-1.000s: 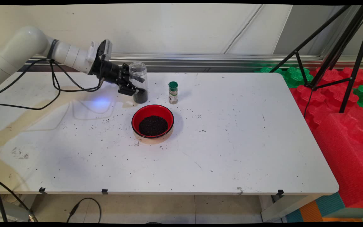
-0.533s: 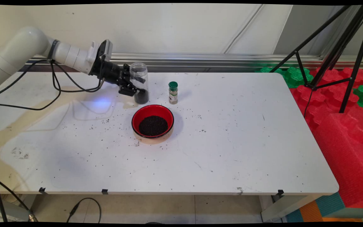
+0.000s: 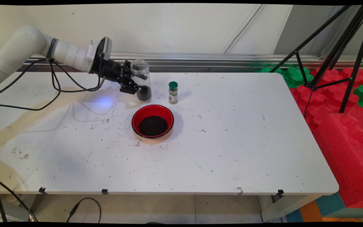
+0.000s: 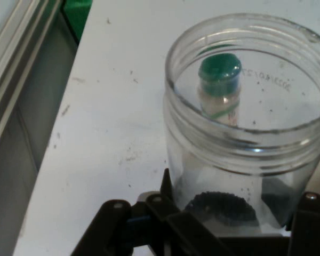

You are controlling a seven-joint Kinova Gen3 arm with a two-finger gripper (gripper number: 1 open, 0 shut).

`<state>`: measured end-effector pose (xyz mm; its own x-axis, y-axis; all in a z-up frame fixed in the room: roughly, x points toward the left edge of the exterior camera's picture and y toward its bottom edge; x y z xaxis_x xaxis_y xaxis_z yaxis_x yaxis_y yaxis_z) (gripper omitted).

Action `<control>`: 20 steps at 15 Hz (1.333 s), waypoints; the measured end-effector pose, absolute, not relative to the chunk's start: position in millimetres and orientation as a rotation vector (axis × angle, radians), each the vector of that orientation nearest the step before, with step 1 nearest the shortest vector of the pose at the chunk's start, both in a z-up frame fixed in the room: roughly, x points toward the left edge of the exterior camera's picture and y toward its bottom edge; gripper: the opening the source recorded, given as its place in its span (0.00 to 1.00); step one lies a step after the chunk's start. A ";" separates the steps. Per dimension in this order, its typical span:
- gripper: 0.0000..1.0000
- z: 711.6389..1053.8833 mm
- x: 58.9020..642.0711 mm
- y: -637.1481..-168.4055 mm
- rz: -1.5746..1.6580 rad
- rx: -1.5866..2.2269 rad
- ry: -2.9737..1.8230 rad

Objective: Pour the black seasoning powder in the red bowl

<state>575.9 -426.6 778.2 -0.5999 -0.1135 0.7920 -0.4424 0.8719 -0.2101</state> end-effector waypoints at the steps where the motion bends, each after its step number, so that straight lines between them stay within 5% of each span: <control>1: 0.00 779.8 574.7 -425.9 0.502 0.394 -2.184; 20: 0.00 792.6 549.3 -409.2 0.718 0.245 -2.134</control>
<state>549.3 -409.2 792.6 -0.6201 0.0769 0.7807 -0.4105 0.8162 -0.4065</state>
